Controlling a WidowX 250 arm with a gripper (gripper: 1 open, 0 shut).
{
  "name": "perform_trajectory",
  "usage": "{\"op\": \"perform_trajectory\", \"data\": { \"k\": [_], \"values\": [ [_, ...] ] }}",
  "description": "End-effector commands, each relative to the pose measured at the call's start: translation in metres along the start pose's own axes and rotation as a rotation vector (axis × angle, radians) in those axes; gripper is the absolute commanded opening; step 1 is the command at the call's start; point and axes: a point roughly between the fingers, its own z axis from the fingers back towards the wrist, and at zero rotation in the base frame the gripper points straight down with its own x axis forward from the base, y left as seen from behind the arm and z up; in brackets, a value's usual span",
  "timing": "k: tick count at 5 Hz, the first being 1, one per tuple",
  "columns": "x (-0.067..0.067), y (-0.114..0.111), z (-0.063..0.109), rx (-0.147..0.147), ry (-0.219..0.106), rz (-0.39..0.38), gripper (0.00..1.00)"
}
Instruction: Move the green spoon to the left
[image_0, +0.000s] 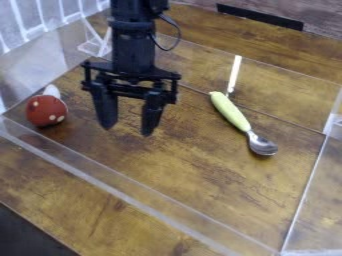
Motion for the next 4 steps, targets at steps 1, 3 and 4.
{"op": "perform_trajectory", "data": {
  "k": [1,3,4],
  "values": [
    [0.013,-0.004,0.011,-0.045,-0.048,0.094,1.0],
    [0.033,-0.003,0.009,-0.118,-0.055,0.311,1.0],
    [0.037,-0.024,0.018,-0.147,-0.056,0.352,1.0]
  ]
}}
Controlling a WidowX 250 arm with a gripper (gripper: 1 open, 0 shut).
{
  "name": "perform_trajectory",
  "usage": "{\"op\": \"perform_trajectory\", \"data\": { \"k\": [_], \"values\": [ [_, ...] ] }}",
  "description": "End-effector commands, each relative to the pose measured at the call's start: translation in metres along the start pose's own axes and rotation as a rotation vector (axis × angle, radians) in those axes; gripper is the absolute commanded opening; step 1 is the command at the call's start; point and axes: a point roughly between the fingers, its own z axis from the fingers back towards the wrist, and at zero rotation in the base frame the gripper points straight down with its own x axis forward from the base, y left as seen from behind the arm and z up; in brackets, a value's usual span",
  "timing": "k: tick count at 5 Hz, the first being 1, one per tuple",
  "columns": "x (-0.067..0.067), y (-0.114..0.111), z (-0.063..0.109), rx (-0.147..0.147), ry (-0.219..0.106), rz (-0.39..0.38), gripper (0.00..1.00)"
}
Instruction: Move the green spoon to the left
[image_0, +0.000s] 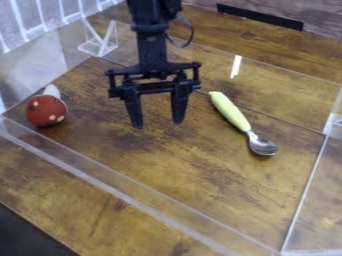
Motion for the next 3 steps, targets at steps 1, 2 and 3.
{"op": "perform_trajectory", "data": {
  "k": [1,2,3],
  "values": [
    [-0.005,-0.038,0.023,-0.067,-0.048,0.004,1.0],
    [0.0,-0.074,0.017,-0.088,-0.046,0.026,0.0],
    [0.006,-0.096,0.009,-0.104,-0.057,0.065,1.0]
  ]
}}
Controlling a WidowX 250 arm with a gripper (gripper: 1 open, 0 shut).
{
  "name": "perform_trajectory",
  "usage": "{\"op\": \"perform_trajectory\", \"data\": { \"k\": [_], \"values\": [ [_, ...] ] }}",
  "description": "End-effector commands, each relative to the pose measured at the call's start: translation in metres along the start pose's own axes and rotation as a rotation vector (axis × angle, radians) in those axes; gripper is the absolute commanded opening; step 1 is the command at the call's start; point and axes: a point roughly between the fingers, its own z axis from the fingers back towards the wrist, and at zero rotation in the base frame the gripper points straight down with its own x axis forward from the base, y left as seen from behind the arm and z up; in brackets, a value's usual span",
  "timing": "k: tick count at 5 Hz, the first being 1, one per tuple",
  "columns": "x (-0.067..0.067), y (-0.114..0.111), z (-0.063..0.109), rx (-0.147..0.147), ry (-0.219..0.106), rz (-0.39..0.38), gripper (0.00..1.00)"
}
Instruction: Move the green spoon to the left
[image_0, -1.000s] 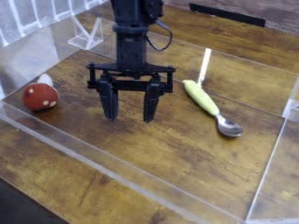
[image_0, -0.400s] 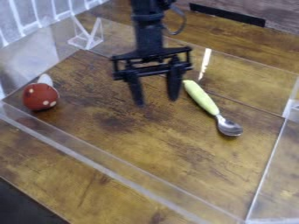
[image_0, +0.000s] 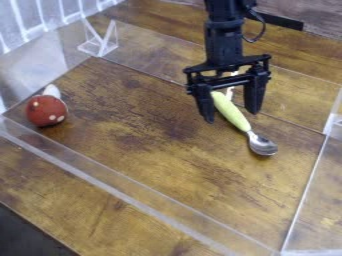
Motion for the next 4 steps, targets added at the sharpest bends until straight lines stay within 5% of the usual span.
{"op": "perform_trajectory", "data": {
  "k": [1,2,4],
  "values": [
    [-0.007,-0.028,0.019,-0.081,-0.068,0.056,1.0],
    [-0.006,-0.041,0.015,-0.109,-0.085,0.166,1.0],
    [0.011,-0.051,-0.013,-0.093,-0.111,0.134,1.0]
  ]
}}
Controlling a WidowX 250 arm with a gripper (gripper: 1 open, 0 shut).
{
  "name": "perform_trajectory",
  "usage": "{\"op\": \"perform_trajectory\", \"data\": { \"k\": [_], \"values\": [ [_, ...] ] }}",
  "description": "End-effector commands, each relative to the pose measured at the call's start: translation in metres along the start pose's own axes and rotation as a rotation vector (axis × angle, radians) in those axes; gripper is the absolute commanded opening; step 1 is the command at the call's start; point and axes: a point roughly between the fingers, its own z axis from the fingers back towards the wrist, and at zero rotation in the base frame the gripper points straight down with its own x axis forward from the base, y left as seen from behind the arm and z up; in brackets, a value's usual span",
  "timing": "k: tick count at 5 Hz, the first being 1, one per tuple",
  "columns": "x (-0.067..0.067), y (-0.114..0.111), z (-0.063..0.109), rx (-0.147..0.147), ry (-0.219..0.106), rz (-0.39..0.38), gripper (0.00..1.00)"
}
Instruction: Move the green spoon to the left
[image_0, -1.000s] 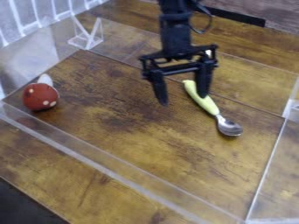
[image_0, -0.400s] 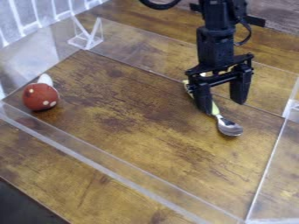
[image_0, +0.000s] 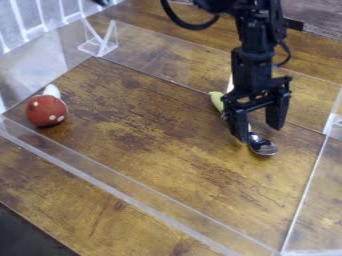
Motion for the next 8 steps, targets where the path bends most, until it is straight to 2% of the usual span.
{"op": "perform_trajectory", "data": {
  "k": [1,3,5,6,8],
  "values": [
    [-0.006,-0.014,0.023,-0.056,-0.043,-0.027,0.0],
    [-0.012,-0.013,0.031,-0.049,-0.039,-0.027,0.0],
    [-0.034,-0.011,0.023,-0.064,-0.039,0.08,0.0],
    [-0.036,-0.003,0.025,-0.079,-0.029,0.128,0.0],
    [-0.025,0.001,0.054,-0.092,-0.008,0.121,0.0]
  ]
}}
